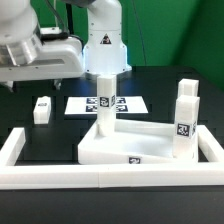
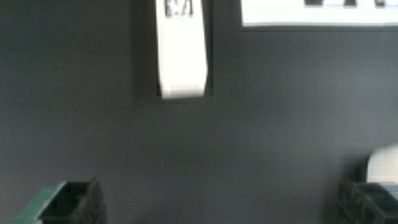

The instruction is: Assemble desk

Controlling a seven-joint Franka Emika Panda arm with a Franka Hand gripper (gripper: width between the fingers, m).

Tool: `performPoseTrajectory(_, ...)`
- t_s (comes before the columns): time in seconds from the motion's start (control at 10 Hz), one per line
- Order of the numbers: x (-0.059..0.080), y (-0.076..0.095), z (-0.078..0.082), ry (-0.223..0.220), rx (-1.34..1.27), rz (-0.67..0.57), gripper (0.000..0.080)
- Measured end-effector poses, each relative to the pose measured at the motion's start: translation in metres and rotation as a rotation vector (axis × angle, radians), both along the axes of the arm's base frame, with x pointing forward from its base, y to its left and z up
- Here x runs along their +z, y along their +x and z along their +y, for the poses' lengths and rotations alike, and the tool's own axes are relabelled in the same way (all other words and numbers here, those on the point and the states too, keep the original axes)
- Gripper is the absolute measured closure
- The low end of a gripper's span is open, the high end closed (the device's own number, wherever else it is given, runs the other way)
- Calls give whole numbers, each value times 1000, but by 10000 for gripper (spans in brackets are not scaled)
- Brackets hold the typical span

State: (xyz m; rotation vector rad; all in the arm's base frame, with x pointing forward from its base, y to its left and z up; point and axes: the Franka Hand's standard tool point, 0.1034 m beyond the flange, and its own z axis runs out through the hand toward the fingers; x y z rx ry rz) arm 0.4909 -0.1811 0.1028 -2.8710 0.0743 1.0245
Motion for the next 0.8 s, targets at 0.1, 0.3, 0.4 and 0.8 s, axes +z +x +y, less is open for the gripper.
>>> performPoseTrajectory(0.1,-3,2,-1,0,3,39,150)
performPoseTrajectory(0.3,-20,-12,-7,10,0,134,150)
performPoseTrajectory(0.4,-31,-21,-12,19,1,155,150)
performPoseTrajectory(0.8,-31,-19,-13,13,0,145,150)
